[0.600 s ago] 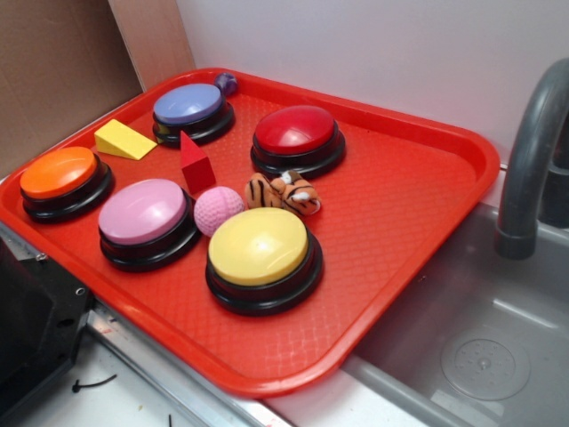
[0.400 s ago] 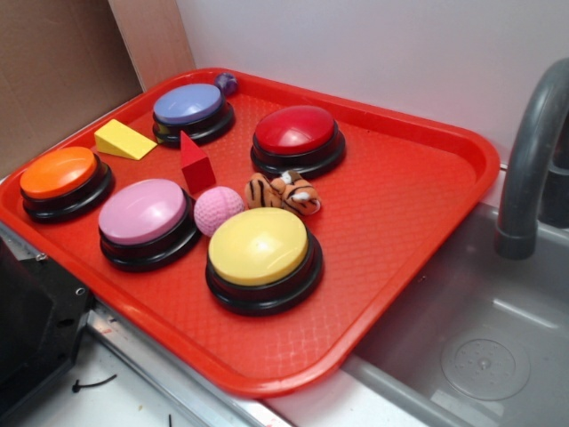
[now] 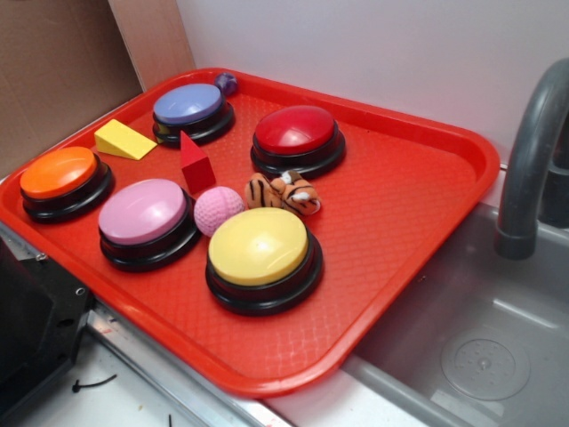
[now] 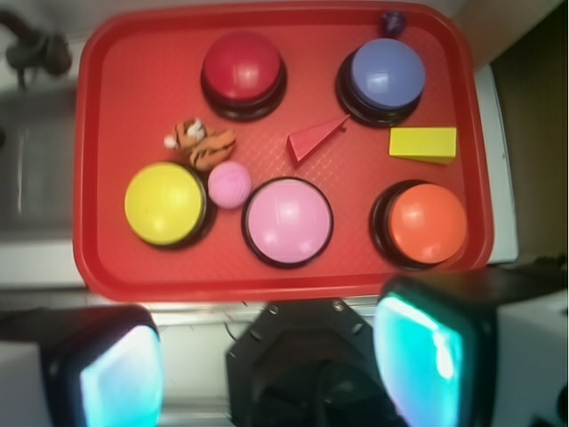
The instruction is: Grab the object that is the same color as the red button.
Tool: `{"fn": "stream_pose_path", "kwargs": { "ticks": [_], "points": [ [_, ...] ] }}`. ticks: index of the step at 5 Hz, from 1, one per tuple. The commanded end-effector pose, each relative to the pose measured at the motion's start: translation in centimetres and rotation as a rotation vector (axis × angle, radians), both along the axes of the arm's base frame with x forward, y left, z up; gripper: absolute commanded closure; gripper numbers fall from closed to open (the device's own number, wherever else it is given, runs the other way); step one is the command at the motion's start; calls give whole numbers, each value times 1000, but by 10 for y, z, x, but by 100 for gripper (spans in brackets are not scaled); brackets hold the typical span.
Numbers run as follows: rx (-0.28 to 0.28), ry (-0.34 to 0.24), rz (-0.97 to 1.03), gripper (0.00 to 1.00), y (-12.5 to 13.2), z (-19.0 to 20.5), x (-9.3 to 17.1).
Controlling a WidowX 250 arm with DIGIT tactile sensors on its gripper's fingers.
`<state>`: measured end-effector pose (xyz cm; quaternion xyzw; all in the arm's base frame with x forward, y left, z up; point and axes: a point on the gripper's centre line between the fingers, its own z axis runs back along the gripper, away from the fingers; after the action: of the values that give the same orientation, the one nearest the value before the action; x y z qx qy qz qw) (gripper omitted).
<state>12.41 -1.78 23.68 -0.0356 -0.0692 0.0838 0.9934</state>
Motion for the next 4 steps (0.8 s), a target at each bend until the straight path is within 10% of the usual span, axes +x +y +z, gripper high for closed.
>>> {"fn": "stream_pose_path", "kwargs": {
  "ticks": [1,4],
  "points": [
    [-111,-89,439,0,21,-22,36],
    [-3,-113,746,0,48,-94,83]
  ]
}}
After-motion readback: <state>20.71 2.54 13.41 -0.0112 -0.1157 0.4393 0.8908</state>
